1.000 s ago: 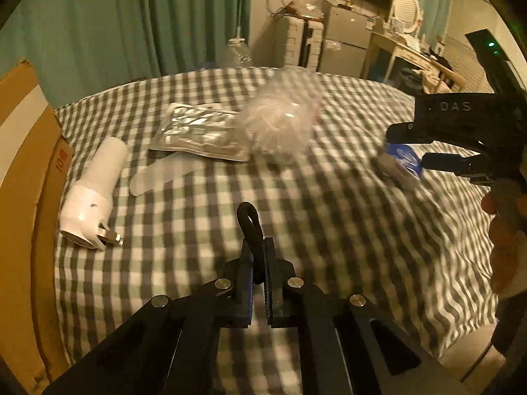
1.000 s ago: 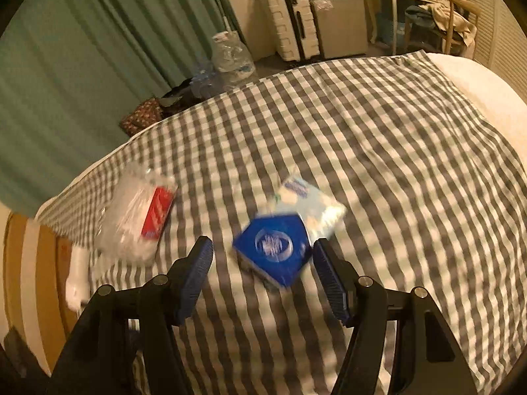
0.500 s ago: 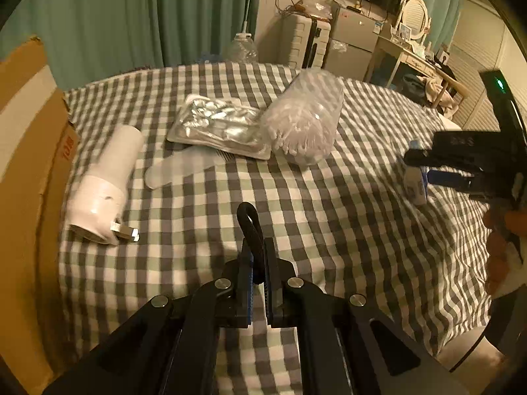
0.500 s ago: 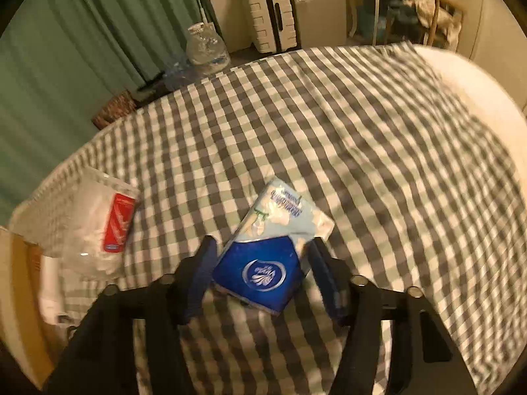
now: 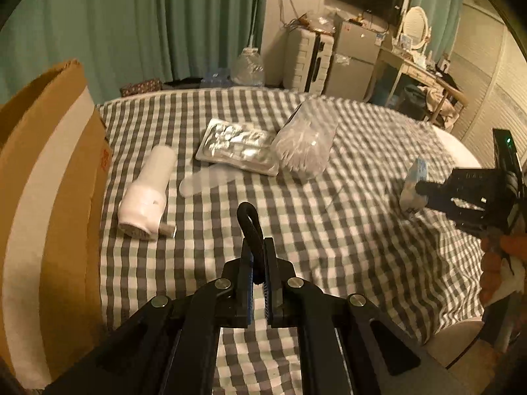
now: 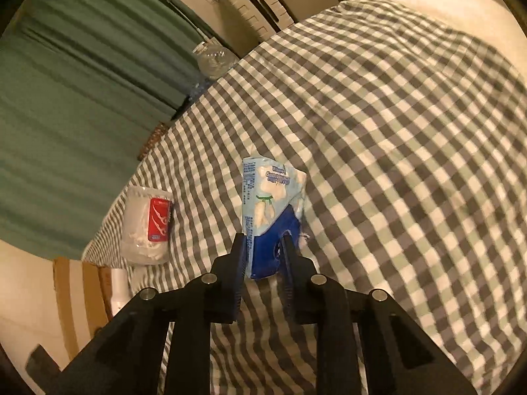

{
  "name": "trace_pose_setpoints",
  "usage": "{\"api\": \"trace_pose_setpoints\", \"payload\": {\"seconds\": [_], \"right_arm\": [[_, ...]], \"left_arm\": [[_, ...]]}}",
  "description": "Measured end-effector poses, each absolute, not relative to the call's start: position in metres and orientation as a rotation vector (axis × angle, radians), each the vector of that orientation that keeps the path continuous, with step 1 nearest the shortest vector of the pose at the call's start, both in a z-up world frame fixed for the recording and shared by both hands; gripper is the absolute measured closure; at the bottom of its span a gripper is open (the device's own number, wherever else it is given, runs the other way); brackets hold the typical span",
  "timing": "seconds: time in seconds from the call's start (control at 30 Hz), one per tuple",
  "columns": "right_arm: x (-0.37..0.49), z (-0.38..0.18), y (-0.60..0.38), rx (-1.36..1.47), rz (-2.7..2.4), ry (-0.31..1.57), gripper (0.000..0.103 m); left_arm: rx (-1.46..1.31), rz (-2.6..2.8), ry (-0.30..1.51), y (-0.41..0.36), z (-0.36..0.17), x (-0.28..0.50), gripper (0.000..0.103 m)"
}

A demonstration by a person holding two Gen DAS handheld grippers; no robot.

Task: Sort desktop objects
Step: 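Carry the hair tie and tissue pack into the box and open both tools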

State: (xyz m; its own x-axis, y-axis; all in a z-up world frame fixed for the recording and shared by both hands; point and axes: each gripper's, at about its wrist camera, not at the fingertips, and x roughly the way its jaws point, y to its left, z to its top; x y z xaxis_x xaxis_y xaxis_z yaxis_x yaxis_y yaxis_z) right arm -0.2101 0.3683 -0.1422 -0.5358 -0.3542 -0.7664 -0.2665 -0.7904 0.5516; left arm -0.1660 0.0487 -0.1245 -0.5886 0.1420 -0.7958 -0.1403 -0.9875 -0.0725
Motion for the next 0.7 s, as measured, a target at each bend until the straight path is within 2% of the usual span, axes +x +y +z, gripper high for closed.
{"api": "trace_pose_setpoints", "payload": {"seconds": [0.13, 0.23, 0.37, 0.47, 0.57, 0.7], "right_arm": [[-0.228, -0.15, 0.36, 1.519, -2.522, -0.941, 0.062], [-0.238, -0.161, 0.361, 1.543, -2.476, -0.959, 0.057], [-0.246, -0.169, 0.367, 1.523, -2.428, -1.014, 0.057], [-0.242, -0.166, 0.373, 1.465, -2.392, -1.073, 0.064], [-0.221, -0.158, 0.389, 1.382, -2.316, -1.204, 0.064], [-0.198, -0.133, 0.39, 1.309, -2.299, -1.22, 0.064]], "left_arm": [[-1.395, 2.663, 0.009, 0.048, -0.136, -0.171, 0.098], [-1.438, 2.654, 0.014, 0.051, -0.147, -0.177, 0.098], [-1.467, 2.634, 0.021, 0.054, -0.156, -0.184, 0.098], [-1.455, 2.634, 0.027, 0.057, -0.153, -0.182, 0.098], [-1.409, 2.644, 0.025, 0.056, -0.139, -0.177, 0.098], [-1.331, 2.671, 0.007, 0.051, -0.109, -0.167, 0.098]]}}
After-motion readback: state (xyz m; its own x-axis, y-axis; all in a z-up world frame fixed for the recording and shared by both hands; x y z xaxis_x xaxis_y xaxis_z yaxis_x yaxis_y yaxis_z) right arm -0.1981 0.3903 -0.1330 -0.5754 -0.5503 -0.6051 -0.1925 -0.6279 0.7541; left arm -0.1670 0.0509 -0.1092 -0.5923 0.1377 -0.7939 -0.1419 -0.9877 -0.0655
